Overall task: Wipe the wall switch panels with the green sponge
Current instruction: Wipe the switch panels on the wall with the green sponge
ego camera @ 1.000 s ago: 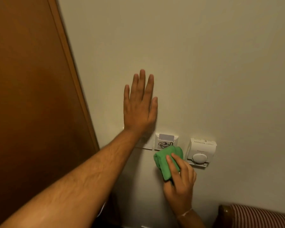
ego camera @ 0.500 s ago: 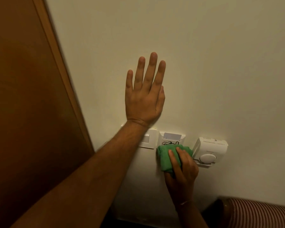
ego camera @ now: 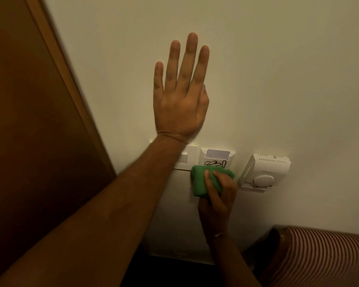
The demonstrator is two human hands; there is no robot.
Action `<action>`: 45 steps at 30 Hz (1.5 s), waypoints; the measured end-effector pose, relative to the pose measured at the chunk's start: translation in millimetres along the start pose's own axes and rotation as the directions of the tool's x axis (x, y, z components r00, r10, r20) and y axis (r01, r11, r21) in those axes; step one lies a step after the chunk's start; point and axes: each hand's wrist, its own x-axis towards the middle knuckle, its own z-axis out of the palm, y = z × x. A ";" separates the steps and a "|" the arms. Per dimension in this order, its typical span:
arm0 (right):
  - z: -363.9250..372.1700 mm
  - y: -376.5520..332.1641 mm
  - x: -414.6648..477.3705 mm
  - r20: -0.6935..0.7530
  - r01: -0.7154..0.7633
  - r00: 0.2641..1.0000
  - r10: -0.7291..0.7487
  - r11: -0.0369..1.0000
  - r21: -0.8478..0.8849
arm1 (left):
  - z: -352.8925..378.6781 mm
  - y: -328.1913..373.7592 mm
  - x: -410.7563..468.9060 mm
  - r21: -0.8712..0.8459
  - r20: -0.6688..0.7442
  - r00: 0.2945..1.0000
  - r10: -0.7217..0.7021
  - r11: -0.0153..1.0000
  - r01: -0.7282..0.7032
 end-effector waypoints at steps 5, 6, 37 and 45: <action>4.2 -11.1 4.1 0.079 0.039 0.996 -0.038 0.999 -0.006 | 1.7 -0.3 -0.9 -0.003 -0.018 1.000 -0.017 1.000 0.016; 1.0 -6.5 5.0 0.088 0.054 0.995 -0.052 0.998 -0.019 | 2.3 -1.0 -1.1 0.003 -0.020 1.000 -0.020 1.000 0.020; 10.4 -28.8 23.4 0.076 0.112 0.991 -0.112 0.994 -0.004 | 2.7 2.1 -1.3 0.070 -0.036 0.999 -0.015 0.997 0.017; -31.3 4.2 26.5 -0.055 -0.032 0.998 0.028 0.996 -0.085 | 2.9 0.1 -1.0 0.079 -0.048 0.999 -0.020 0.997 0.024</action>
